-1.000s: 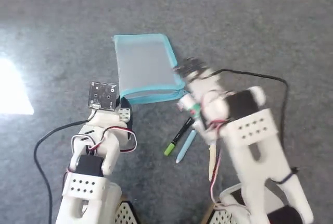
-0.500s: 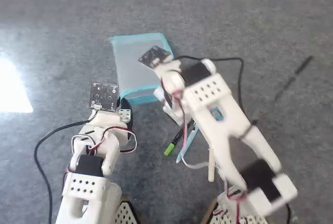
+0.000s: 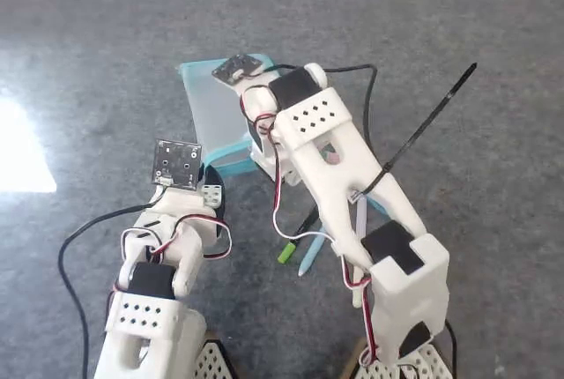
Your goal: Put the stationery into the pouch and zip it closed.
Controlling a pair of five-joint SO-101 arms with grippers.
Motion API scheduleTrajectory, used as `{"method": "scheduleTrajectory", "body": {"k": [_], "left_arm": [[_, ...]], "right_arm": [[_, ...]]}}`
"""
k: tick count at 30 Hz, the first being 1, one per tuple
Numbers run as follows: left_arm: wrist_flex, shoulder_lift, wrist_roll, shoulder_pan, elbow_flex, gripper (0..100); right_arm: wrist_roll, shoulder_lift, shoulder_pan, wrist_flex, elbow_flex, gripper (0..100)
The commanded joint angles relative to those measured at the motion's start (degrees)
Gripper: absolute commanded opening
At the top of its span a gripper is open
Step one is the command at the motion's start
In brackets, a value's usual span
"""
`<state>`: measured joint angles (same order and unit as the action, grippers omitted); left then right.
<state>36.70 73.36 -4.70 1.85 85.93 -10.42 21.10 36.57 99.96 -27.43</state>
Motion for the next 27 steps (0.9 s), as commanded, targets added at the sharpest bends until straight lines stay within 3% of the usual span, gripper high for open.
{"method": "scheduleTrajectory", "body": {"k": [1, 8, 14, 17, 27], "left_arm": [[0.35, 0.26, 1.67, 0.53, -2.15, 1], [0.35, 0.26, 1.67, 0.53, -2.15, 1], [0.35, 0.26, 1.76, 0.44, -2.15, 1], [0.26, 0.26, 1.76, 0.09, -2.15, 1], [0.26, 0.26, 1.58, 0.0, -2.42, 1]], "right_arm": [[2.9, 0.4, -1.01, -4.79, -5.19, 0.9], [3.16, 1.89, -0.84, -15.25, -7.56, 2.7], [3.16, 1.45, 2.42, -14.2, -7.47, 26.1], [3.08, 0.22, 4.35, -11.47, -7.82, 32.6], [2.55, -17.45, 3.91, -2.51, -7.38, 33.0]]}}
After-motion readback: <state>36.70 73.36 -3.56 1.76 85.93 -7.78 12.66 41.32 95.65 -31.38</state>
